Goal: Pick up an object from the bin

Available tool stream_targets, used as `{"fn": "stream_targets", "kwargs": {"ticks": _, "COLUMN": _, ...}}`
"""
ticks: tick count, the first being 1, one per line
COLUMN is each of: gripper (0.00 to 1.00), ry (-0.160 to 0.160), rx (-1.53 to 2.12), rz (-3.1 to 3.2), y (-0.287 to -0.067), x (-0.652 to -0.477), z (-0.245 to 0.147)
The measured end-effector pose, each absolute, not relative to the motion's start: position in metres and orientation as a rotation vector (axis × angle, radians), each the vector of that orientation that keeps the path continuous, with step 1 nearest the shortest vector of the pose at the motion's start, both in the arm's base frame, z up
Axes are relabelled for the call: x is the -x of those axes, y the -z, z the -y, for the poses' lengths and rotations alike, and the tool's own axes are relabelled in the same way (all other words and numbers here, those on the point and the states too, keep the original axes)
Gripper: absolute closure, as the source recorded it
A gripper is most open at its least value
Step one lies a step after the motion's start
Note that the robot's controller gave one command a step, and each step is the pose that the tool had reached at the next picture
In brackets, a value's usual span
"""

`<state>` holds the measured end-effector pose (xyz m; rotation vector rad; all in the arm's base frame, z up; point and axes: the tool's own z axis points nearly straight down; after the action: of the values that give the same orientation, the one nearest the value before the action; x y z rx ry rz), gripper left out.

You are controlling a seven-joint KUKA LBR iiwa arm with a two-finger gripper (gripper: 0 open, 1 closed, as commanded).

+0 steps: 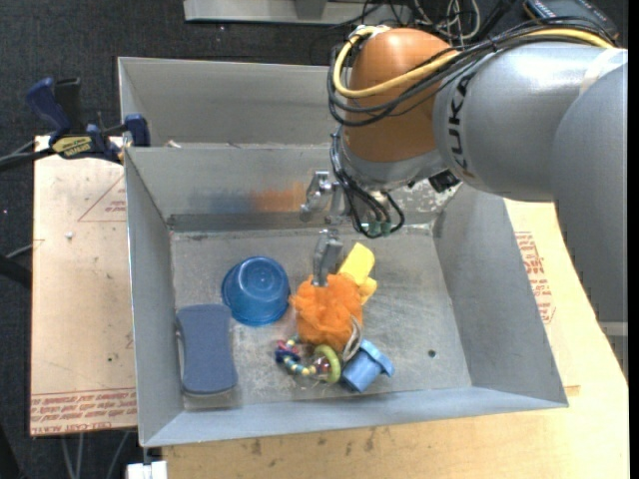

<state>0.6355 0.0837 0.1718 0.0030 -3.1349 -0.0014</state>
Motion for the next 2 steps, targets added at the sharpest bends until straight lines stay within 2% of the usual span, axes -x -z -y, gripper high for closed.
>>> {"fn": "stream_targets", "kwargs": {"ticks": 1, "gripper": 0.00, "ry": 0.002, "rx": -0.001, "rz": 3.143, "y": -0.177, "x": -0.637, "z": -0.083}}
{"fn": "stream_targets", "kwargs": {"ticks": 2, "gripper": 1.00, "ry": 0.003, "rx": -0.112, "rz": 3.142, "y": -0.098, "x": -0.537, "z": -0.109}}
